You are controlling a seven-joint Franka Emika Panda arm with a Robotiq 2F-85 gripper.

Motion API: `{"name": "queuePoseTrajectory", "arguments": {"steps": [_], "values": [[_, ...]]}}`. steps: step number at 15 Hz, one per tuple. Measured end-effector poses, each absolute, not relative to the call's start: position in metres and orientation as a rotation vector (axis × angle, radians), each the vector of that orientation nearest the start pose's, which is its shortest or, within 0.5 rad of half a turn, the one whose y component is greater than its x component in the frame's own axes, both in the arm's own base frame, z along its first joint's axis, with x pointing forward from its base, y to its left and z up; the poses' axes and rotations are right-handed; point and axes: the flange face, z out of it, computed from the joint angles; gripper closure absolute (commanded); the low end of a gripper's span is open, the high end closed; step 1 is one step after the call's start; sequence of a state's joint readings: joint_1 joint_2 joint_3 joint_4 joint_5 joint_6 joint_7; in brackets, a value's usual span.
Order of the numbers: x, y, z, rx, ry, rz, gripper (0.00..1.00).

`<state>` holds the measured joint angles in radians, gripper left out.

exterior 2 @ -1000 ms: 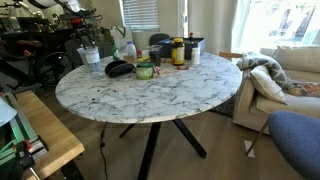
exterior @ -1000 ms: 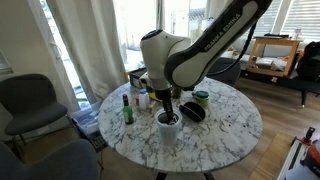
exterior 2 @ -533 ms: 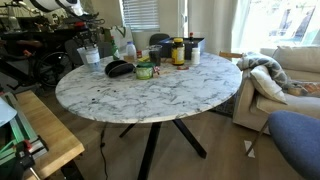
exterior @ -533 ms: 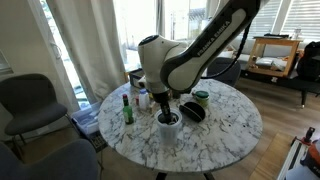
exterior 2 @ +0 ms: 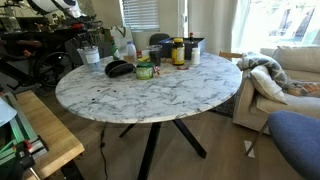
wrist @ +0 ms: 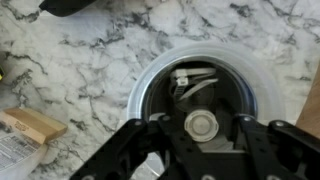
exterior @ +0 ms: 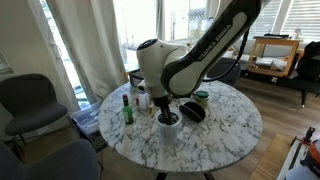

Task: Remove the glasses from the silver cup and put them in the black purse

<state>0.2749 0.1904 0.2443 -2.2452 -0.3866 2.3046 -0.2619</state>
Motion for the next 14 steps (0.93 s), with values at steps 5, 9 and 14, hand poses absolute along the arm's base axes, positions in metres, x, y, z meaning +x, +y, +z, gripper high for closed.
{"name": "queuePoseTrajectory", "arguments": {"steps": [5, 9, 14], "values": [[0.454, 0.246, 0.267, -2.976, -1.613, 0.190, 0.51], [0.454, 0.235, 0.270, -3.037, -1.540, 0.199, 0.52], [0.451, 0.223, 0.278, -3.083, -1.494, 0.233, 0.81]]}}
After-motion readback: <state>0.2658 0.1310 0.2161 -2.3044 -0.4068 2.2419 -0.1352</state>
